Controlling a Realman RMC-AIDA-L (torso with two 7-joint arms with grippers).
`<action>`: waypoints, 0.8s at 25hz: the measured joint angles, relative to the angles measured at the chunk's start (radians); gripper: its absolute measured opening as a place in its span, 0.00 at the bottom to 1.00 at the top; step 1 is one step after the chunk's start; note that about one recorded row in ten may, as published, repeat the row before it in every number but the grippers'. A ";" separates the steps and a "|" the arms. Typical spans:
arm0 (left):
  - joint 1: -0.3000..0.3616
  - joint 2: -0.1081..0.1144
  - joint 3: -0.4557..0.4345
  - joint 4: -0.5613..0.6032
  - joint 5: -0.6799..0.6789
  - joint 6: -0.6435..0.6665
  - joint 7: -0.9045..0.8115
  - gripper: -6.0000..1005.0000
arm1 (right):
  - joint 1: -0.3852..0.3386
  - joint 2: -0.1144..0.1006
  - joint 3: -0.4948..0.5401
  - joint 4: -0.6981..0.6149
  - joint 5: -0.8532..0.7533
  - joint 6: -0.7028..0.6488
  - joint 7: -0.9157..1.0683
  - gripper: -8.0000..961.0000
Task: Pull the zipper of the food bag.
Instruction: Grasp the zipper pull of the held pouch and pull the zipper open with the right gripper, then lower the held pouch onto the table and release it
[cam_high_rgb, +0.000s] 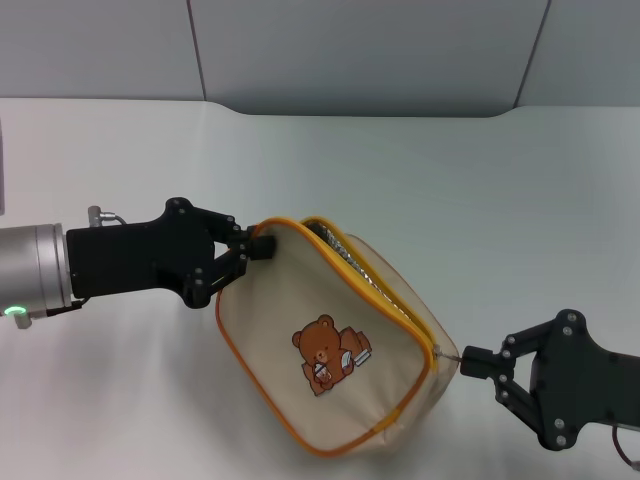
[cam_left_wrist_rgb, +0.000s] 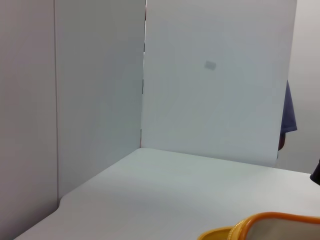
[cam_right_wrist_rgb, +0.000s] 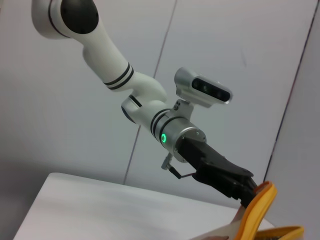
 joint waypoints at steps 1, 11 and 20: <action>0.000 -0.001 0.000 0.000 0.000 -0.001 -0.001 0.07 | -0.003 0.000 0.002 0.000 -0.004 0.002 0.010 0.04; 0.019 -0.007 -0.002 -0.002 0.000 -0.006 -0.014 0.07 | -0.009 0.001 0.176 0.048 -0.009 -0.028 0.135 0.06; 0.038 -0.035 -0.018 -0.013 0.000 -0.066 -0.063 0.08 | 0.083 0.001 0.299 0.097 -0.004 0.024 0.369 0.37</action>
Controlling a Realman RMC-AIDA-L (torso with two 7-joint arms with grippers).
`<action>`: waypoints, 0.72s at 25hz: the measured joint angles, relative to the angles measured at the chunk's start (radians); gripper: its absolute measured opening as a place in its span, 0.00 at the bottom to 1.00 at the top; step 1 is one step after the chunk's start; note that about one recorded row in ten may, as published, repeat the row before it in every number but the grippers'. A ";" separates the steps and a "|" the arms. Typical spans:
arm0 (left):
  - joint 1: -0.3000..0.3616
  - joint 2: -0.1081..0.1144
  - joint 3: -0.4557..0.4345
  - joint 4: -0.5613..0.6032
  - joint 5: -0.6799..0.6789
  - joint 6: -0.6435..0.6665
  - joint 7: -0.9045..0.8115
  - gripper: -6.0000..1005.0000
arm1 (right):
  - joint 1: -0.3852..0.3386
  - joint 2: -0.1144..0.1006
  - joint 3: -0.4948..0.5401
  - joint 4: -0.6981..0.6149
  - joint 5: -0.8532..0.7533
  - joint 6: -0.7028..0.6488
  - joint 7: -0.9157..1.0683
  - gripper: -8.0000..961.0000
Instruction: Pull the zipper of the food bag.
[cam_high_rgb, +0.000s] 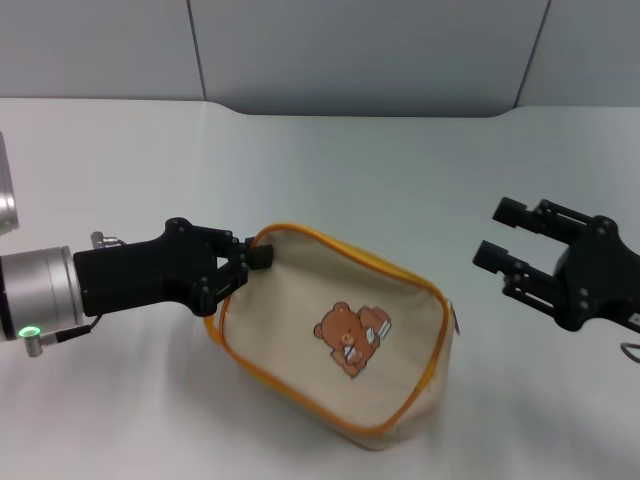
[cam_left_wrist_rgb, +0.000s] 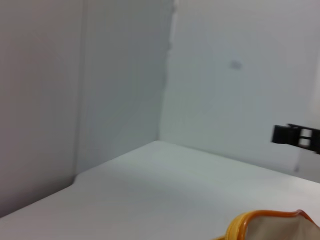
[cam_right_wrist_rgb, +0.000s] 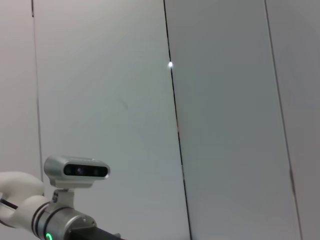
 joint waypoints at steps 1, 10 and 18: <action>0.002 -0.007 -0.004 0.000 0.000 -0.017 -0.007 0.08 | 0.007 0.000 -0.002 0.003 -0.001 0.005 0.003 0.42; 0.018 -0.007 -0.129 -0.051 -0.043 0.026 -0.012 0.13 | 0.043 -0.012 -0.030 -0.004 -0.008 0.005 0.091 0.78; 0.043 0.048 -0.024 -0.046 -0.078 0.345 0.017 0.38 | 0.097 -0.094 -0.251 -0.020 -0.038 -0.124 0.185 0.86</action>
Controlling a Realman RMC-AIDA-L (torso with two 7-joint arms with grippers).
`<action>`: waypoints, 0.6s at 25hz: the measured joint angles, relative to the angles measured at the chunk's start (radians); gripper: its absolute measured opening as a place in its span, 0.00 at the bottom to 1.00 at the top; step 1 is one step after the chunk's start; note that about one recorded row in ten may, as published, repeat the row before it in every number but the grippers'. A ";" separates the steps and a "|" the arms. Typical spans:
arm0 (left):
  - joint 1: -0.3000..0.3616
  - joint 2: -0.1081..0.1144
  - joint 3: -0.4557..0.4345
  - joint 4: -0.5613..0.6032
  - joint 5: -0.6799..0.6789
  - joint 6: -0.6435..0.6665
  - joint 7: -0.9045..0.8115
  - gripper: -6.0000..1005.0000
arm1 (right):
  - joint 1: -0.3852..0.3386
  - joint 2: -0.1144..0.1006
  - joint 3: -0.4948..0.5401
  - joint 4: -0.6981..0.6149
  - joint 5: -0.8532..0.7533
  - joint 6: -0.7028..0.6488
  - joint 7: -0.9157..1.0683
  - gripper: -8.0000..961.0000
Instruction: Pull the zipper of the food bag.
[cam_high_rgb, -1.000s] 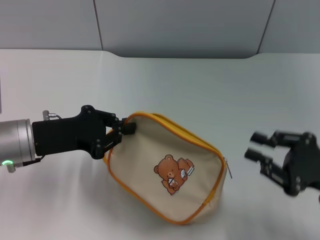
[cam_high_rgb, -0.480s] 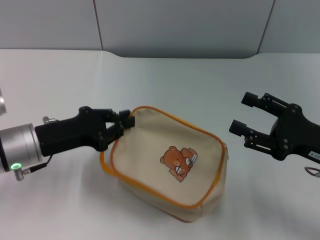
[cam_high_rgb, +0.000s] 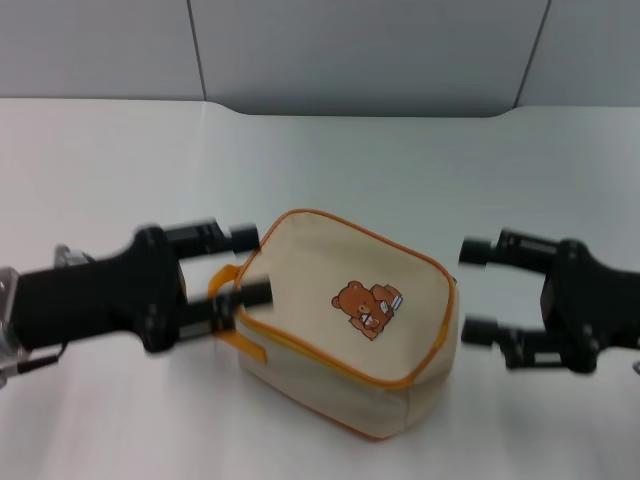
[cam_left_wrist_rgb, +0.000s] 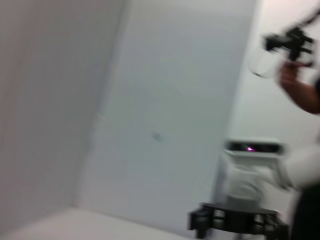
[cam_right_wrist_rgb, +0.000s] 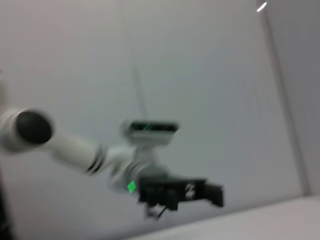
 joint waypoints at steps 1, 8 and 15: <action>-0.001 0.004 0.032 0.000 0.001 0.008 -0.004 0.42 | 0.000 0.000 0.000 0.000 0.000 0.000 0.000 0.86; 0.018 -0.001 0.084 0.004 0.002 -0.001 -0.009 0.72 | 0.028 0.014 -0.016 -0.035 -0.071 0.024 0.017 0.85; 0.021 0.003 0.103 0.005 0.002 -0.002 -0.004 0.72 | 0.031 0.019 -0.015 -0.040 -0.066 0.028 0.015 0.85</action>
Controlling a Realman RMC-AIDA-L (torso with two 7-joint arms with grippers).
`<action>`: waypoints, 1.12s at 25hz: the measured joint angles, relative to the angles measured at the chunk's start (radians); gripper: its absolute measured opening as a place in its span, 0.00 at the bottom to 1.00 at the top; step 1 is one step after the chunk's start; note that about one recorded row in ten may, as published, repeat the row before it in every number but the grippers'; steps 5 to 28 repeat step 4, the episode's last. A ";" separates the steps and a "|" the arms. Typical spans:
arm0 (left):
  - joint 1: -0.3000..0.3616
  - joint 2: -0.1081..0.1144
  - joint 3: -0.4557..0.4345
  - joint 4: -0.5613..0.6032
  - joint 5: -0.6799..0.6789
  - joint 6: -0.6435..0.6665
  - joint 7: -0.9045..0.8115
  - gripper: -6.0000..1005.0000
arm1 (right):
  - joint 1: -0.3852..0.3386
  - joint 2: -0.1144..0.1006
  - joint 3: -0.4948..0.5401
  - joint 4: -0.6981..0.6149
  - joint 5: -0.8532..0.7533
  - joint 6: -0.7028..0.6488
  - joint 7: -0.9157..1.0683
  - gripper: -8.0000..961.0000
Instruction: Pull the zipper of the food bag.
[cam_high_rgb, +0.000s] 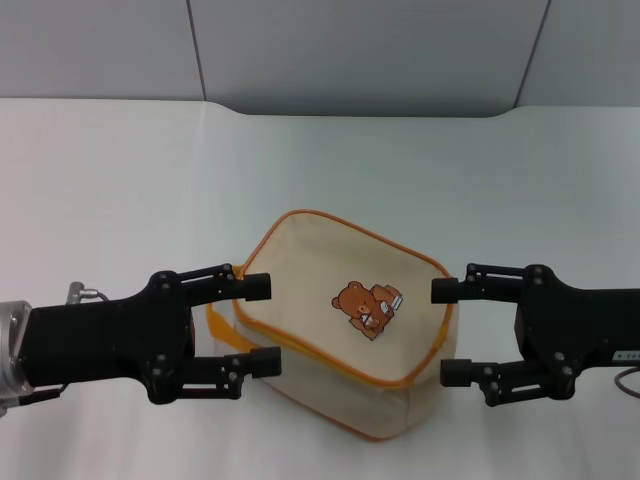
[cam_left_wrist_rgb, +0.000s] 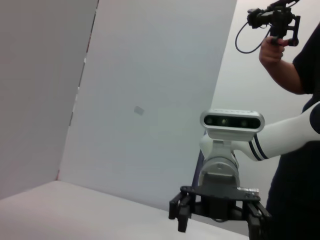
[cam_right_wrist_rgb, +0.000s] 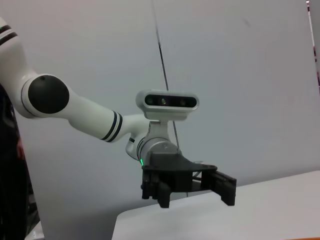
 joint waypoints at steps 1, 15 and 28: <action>0.000 0.000 0.002 0.000 0.000 0.000 0.001 0.72 | 0.000 0.000 0.000 0.000 0.000 0.000 0.000 0.85; -0.001 0.001 0.005 0.000 0.001 0.001 0.002 0.72 | 0.000 0.003 0.000 0.000 0.001 0.000 0.000 0.85; -0.001 0.001 0.005 0.000 0.001 0.001 0.002 0.72 | 0.000 0.003 0.000 0.000 0.001 0.000 0.000 0.85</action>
